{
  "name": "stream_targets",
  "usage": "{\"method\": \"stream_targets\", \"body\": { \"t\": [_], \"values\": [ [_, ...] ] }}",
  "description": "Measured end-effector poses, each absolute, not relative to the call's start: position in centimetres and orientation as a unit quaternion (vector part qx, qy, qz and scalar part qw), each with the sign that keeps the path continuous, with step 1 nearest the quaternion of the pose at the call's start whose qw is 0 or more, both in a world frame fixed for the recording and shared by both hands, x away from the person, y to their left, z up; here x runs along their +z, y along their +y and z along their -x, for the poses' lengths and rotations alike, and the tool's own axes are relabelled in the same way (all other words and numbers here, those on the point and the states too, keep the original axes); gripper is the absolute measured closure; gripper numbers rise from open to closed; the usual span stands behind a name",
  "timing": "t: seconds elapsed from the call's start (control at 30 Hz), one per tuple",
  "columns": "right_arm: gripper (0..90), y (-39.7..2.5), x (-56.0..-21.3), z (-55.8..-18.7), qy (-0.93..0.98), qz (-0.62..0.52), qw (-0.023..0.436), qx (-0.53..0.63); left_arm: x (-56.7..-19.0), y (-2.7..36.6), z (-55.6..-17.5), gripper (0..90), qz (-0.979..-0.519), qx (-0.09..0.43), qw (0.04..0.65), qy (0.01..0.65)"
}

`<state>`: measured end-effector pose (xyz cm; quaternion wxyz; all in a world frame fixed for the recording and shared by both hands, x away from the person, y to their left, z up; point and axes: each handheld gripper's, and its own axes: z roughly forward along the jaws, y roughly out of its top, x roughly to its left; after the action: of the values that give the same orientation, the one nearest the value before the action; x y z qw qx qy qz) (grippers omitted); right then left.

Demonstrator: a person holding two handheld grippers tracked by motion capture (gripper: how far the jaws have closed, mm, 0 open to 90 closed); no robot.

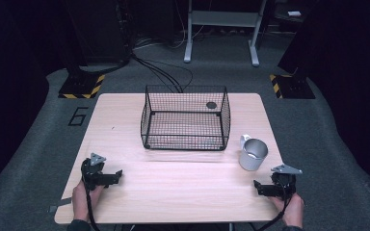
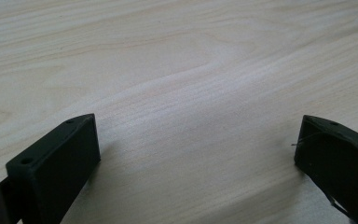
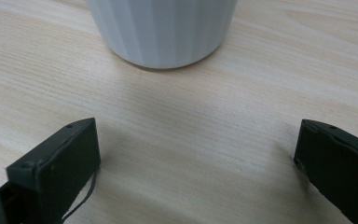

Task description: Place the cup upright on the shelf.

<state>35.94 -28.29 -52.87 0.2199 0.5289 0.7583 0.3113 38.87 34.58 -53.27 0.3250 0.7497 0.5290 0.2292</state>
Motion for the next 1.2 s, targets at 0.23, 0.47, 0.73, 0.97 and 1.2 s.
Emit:
{"method": "stream_targets", "body": {
  "t": [0.23, 0.47, 0.73, 0.97, 1.2],
  "values": [
    [0.0, -28.3, -52.7, -36.1, 0.754, -0.542, 0.214, 0.303, -53.3, 34.6, -38.9, 0.0, -0.749, 0.229, 0.325, 0.529],
    [0.0, -28.6, -52.0, -36.1, 0.749, -0.547, 0.206, 0.312, -53.3, 34.6, -38.9, 0.0, -0.750, 0.229, 0.325, 0.529],
    [0.0, -28.6, -50.1, -36.0, 0.745, -0.542, 0.207, 0.331, -53.3, 34.6, -38.9, 0.0, -0.750, 0.229, 0.325, 0.529],
    [0.0, -28.1, -48.2, -36.7, 0.745, -0.532, 0.203, 0.349, -53.3, 34.6, -38.9, 0.0, -0.750, 0.229, 0.325, 0.529],
    [0.0, -27.0, -46.6, -38.1, 0.750, -0.519, 0.198, 0.359, -53.3, 34.6, -38.9, 0.0, -0.749, 0.229, 0.325, 0.529]
  ]
}}
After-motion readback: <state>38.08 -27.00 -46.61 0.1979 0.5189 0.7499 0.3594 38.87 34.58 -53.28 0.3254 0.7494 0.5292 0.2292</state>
